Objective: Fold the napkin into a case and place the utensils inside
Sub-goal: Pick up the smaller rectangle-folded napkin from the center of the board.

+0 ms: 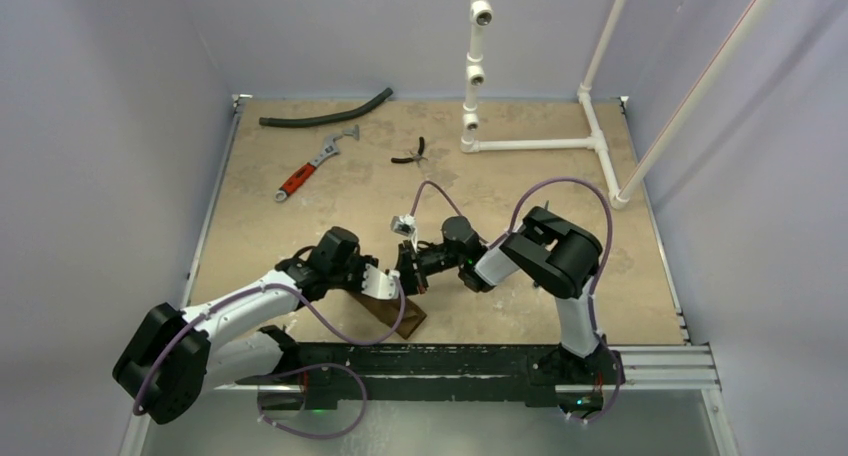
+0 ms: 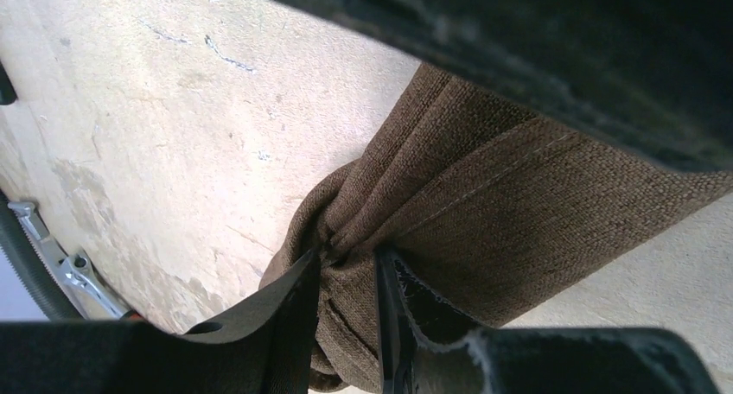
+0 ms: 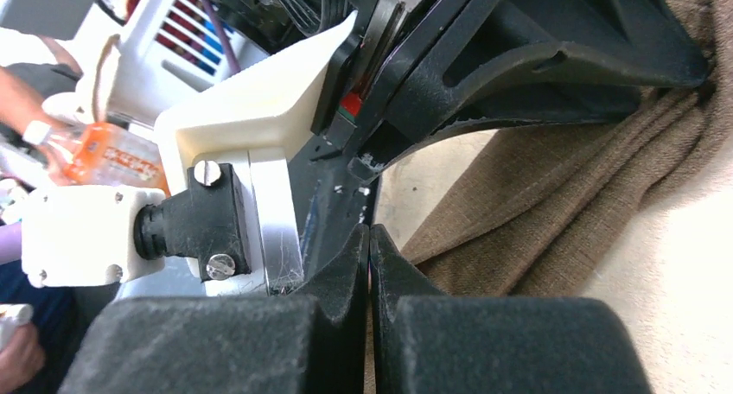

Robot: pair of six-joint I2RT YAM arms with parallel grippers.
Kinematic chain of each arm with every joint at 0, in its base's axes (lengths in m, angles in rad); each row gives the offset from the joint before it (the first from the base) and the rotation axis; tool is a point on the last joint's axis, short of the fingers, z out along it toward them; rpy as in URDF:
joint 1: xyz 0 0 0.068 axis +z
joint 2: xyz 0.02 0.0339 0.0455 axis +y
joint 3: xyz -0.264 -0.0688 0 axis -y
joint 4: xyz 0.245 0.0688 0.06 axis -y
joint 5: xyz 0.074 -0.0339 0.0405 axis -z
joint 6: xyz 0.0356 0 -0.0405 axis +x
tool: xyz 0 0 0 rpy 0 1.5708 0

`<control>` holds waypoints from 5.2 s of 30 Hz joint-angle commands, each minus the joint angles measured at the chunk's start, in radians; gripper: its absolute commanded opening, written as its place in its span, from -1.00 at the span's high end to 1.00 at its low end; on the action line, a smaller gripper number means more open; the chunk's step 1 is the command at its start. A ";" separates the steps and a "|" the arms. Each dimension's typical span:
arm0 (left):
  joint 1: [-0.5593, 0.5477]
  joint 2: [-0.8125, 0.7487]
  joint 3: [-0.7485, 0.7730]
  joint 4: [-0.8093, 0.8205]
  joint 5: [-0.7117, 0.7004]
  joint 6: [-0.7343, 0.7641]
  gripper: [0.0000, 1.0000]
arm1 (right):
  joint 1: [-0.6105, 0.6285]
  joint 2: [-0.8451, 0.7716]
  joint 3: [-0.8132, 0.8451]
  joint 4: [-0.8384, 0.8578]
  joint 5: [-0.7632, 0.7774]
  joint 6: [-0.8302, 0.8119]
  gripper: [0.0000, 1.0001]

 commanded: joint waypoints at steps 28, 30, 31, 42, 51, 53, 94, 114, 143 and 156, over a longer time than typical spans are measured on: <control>0.273 -0.188 0.180 -0.401 0.268 0.240 0.14 | 0.003 0.019 0.172 -0.733 0.225 -0.341 1.00; 0.294 -0.205 0.155 -0.432 0.286 0.338 0.15 | 0.002 0.013 0.182 -0.740 0.202 -0.347 1.00; 0.296 -0.217 0.143 -0.450 0.305 0.404 0.15 | 0.000 0.014 0.185 -0.741 0.182 -0.348 1.00; 0.296 -0.202 -0.022 -0.361 0.313 0.725 0.16 | -0.017 -0.004 0.178 -0.746 0.126 -0.357 1.00; 0.298 0.017 0.016 -0.273 0.257 0.749 0.26 | -0.022 -0.009 0.173 -0.741 0.085 -0.370 1.00; 0.298 0.046 0.026 -0.272 0.256 0.749 0.27 | -0.023 -0.012 0.172 -0.748 0.078 -0.383 1.00; 0.253 -0.044 0.134 -0.566 0.264 0.690 -0.58 | 0.058 0.191 0.622 -0.815 0.383 -0.462 0.84; 0.270 -0.029 0.098 -0.432 0.320 0.607 -0.85 | -0.001 -0.144 0.349 -0.675 0.342 -0.331 0.90; 0.306 -0.210 0.057 -0.220 0.378 0.525 -0.97 | -0.036 0.185 0.384 -0.695 0.223 -0.211 1.00; 0.342 0.116 0.088 -0.099 0.356 0.813 -0.97 | -0.085 0.254 0.412 -0.710 0.048 -0.227 1.00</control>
